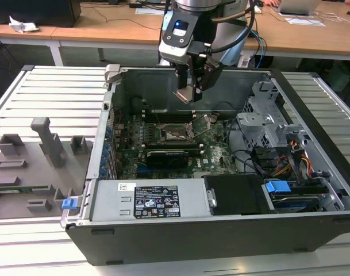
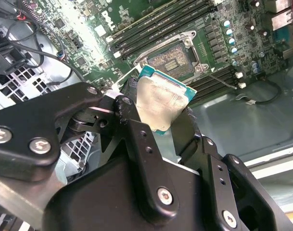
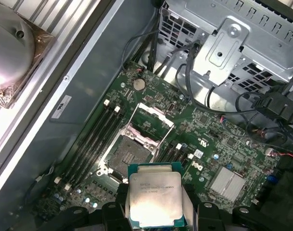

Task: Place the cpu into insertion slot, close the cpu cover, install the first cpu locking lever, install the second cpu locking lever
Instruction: 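Place the cpu into insertion slot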

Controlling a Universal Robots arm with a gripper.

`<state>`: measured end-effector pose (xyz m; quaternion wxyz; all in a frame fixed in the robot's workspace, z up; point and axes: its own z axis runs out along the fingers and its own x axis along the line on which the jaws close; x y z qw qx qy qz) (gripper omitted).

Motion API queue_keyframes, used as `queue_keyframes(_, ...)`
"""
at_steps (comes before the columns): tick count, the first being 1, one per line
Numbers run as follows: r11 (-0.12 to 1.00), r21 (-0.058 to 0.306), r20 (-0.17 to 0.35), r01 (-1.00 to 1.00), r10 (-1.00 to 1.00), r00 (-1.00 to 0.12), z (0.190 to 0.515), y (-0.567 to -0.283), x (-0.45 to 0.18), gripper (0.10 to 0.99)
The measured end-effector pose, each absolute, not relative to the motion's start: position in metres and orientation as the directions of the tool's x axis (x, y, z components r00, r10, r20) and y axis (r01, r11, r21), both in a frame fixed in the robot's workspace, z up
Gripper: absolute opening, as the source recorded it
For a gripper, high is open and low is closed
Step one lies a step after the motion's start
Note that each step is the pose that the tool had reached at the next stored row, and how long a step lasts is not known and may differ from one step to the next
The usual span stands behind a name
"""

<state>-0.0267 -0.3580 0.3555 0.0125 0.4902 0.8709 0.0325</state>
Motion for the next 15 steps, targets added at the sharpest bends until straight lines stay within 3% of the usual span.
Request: queue_keyframes(15, 0.471, 0.069, 0.010, 0.879, 0.881, -0.473, 0.3546, -0.3580, -0.0267, 0.525)
